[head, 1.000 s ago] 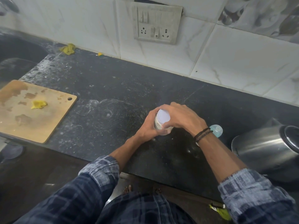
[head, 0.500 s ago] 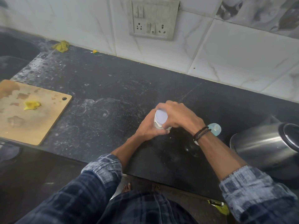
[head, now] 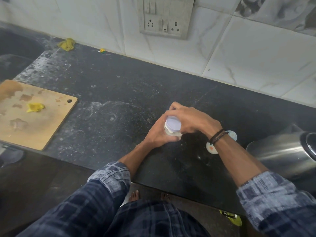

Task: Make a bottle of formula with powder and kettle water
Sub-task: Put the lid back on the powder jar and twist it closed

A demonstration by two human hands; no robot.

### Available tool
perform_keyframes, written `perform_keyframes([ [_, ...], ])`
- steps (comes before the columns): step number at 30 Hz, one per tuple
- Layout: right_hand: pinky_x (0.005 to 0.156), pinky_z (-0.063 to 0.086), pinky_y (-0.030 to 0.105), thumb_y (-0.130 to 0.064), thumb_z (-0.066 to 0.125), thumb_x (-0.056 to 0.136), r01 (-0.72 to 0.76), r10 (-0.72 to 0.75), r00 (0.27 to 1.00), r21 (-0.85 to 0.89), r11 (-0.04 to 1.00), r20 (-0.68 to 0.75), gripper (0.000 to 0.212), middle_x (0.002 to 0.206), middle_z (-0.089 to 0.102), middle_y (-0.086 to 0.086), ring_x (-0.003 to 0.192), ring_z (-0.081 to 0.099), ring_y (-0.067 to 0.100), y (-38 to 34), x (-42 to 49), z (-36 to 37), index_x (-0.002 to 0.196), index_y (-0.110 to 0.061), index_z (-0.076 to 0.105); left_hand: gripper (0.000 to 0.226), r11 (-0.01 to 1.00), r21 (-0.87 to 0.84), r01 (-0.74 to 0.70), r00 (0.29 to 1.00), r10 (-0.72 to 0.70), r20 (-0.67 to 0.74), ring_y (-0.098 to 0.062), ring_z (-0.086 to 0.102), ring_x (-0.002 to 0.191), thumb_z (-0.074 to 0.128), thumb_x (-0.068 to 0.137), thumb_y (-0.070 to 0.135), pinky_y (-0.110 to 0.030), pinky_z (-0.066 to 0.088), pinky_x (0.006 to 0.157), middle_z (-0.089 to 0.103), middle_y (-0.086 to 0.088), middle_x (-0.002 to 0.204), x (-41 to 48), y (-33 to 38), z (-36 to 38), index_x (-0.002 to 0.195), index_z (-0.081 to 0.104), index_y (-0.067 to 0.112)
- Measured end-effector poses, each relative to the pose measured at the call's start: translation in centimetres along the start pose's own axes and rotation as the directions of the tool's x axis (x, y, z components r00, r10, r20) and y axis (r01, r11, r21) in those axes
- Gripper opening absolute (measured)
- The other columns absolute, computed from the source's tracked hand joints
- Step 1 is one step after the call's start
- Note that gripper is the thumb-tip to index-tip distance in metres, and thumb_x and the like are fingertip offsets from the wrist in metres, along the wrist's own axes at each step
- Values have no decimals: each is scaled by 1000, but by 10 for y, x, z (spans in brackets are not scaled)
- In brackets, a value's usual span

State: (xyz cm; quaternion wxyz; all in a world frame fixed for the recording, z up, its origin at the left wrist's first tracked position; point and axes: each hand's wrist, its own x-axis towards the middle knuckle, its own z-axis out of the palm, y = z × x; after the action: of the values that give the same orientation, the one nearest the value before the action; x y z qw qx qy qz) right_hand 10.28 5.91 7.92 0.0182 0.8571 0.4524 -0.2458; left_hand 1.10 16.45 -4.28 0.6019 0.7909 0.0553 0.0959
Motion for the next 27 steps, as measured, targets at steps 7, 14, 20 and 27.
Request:
perform_keyframes([
  [7, 81, 56, 41, -1, 81, 72, 63, -63, 997, 10, 998, 42, 79, 129, 33, -17, 105, 51, 18, 8, -3, 2, 132, -44, 50, 93, 1000, -1, -9, 999, 9, -33, -6, 57, 118, 91, 66, 5, -21, 47, 98, 54, 23, 127, -2, -2, 1, 122, 44, 62],
  [14, 73, 53, 37, -12, 84, 73, -42, 45, 996, 36, 998, -83, 72, 119, 42, -11, 93, 57, 26, 3, -8, 8, 129, -46, 53, 83, 1000, -5, 15, 1000, -15, -5, -20, 59, 118, 91, 63, 20, -49, 50, 100, 59, 7, 128, 0, -1, 2, 131, 46, 38],
  [20, 68, 51, 33, -34, 85, 72, -138, 131, 973, -22, 990, -188, 72, 118, 47, 1, 90, 59, 28, -9, -12, 9, 134, -37, 49, 83, 999, 1, 45, 999, -45, 27, -20, 61, 112, 89, 62, 30, -46, 53, 97, 59, 4, 123, 1, -3, 2, 131, 44, 27],
  [27, 69, 46, 36, -56, 71, 81, -261, 226, 932, -92, 961, -284, 68, 119, 56, 14, 98, 64, 35, -19, -7, 18, 134, -21, 46, 84, 1000, 9, 25, 1000, -25, 10, -15, 59, 115, 89, 63, 22, -38, 52, 97, 59, 6, 126, 0, -6, 2, 133, 43, 31],
])
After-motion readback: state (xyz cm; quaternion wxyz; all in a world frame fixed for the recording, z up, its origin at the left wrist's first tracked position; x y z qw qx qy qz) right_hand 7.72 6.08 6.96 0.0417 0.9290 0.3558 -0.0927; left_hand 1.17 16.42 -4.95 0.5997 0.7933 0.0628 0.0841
